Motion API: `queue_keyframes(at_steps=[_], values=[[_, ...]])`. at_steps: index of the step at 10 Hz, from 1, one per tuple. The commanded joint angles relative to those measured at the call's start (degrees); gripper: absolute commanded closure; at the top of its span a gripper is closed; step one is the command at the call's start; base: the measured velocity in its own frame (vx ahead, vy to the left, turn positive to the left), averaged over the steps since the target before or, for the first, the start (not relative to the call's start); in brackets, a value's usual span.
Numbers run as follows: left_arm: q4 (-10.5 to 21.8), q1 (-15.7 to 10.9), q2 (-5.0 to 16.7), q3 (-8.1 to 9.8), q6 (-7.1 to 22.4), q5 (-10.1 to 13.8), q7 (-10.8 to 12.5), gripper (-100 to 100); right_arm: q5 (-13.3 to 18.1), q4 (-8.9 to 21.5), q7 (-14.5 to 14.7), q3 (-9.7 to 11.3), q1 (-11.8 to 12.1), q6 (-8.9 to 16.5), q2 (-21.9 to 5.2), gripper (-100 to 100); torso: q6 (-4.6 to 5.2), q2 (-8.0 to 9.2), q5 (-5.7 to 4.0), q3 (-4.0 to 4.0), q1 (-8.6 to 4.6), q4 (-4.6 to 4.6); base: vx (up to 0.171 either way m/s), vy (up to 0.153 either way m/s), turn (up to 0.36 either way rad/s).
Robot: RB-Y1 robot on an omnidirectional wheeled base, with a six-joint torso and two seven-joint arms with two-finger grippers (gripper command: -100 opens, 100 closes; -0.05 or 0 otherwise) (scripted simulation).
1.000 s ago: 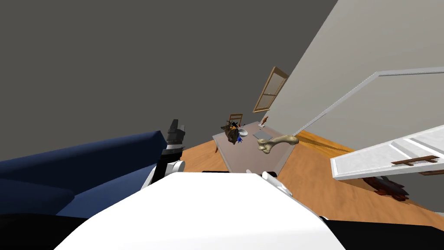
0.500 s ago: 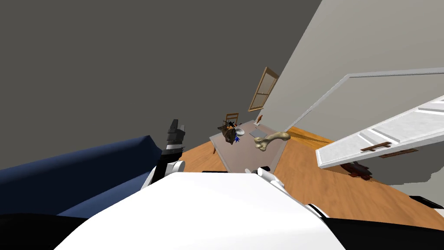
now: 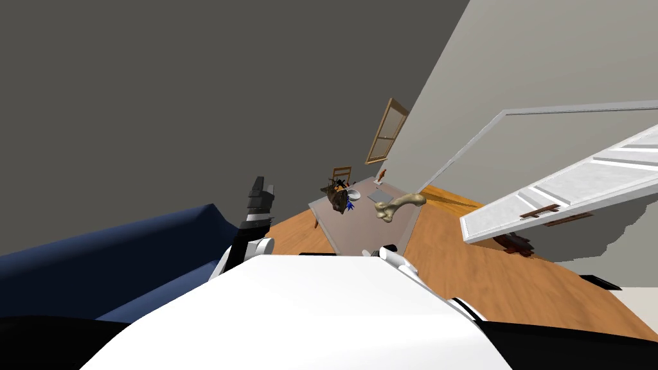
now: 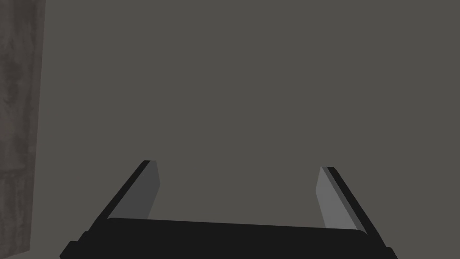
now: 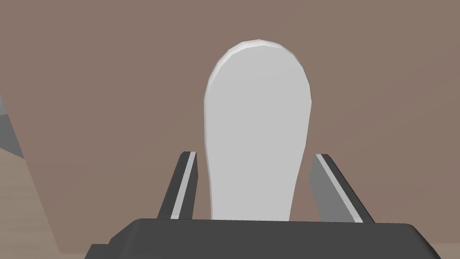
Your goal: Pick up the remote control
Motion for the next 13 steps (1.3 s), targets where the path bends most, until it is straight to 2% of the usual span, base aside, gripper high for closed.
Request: queue_keyframes(at_steps=[1,3,4,5,6,7,8,9,10,11,12,13], values=[[0.0,0.0,0.0,0.00,0.0,0.0,0.0,0,0.0,0.0,0.0,0.0,0.0,0.0,0.0,100,0.00,0.00,0.00,0.00,0.00,0.00,0.000,0.000,0.000],[0.0,0.0,0.0,0.00,0.0,0.0,0.0,0,0.0,0.0,0.0,0.0,0.0,0.0,0.0,100,0.00,0.00,0.00,0.00,-0.03,0.00,0.000,0.000,0.000],[0.0,0.0,0.0,0.00,0.0,0.0,0.0,0,0.0,0.0,0.0,0.0,0.0,0.0,0.0,0,0.00,0.00,0.00,0.00,-0.03,0.00,0.000,0.000,0.000],[0.0,0.0,0.0,0.00,0.0,0.0,0.0,0,-0.8,0.1,1.4,-2.9,2.4,0.4,0.5,100,0.00,0.00,0.00,0.00,-0.03,0.00,-0.087,-0.043,0.411],[0.0,0.0,0.0,-0.01,0.0,0.0,0.0,0,-0.8,0.1,1.4,-3.9,2.4,0.4,0.5,100,-0.08,0.26,-0.15,0.10,-0.18,-0.03,-0.084,-0.022,0.266],[0.0,0.0,0.0,0.00,0.0,0.0,0.0,0,-2.0,0.8,3.5,-6.0,4.5,0.7,0.9,100,-0.02,0.27,-0.18,0.11,-0.19,-0.04,-0.082,-0.030,0.329],[0.0,0.0,0.0,-0.01,0.0,0.0,0.0,0,-2.0,0.8,3.5,-7.7,4.5,0.7,0.9,100,0.06,0.35,-0.32,0.06,-0.31,-0.20,-0.072,-0.018,0.213],[0.0,0.0,0.0,0.00,0.0,0.0,0.0,0,-2.0,0.8,3.5,-8.4,4.5,0.7,0.9,100,0.16,0.33,-0.35,0.03,-0.38,-0.25,-0.025,-0.001,0.009],[0.0,0.0,0.0,0.01,0.0,0.0,0.0,0,-3.2,1.5,5.5,-10.6,6.6,1.1,1.3,100,0.19,0.19,-0.33,-0.03,-0.35,-0.26,-0.060,0.004,0.310],[0.0,0.0,0.0,0.00,0.0,0.0,0.0,0,-3.2,1.5,5.5,-12.2,6.6,1.1,1.3,100,0.11,0.27,-0.39,-0.01,-0.32,-0.27,-0.064,-0.007,0.256],[0.0,0.0,0.0,0.00,0.0,0.0,0.0,0,-3.2,1.5,5.5,-12.8,6.6,1.1,1.3,100,0.14,0.25,-0.40,-0.01,-0.40,-0.26,-0.025,-0.005,0.031],[0.0,0.0,0.0,0.01,0.0,0.0,0.0,0,-4.4,2.3,7.5,-15.0,8.7,1.4,1.7,100,0.21,0.15,-0.38,-0.07,-0.41,-0.28,-0.034,0.016,0.340]])
